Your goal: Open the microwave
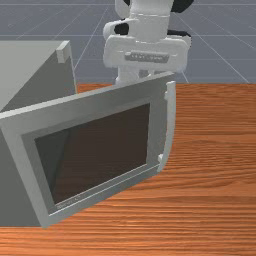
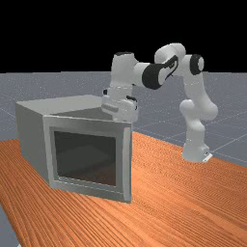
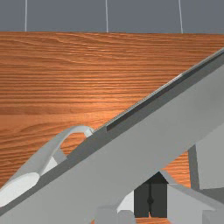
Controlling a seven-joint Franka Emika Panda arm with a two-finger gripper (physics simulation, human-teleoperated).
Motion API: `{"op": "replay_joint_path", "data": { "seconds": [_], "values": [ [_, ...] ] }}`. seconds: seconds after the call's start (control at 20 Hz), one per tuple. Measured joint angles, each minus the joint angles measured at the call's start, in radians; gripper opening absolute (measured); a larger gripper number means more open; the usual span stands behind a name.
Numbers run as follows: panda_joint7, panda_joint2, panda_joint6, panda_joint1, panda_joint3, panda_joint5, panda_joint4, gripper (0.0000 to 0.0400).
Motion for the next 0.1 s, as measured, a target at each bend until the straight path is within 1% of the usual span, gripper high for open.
{"op": "replay_joint_path", "data": {
  "seconds": [0.1],
  "values": [
    [-0.034,0.092,-0.094,0.011,0.004,0.010,0.146,0.0030]
  ]
}}
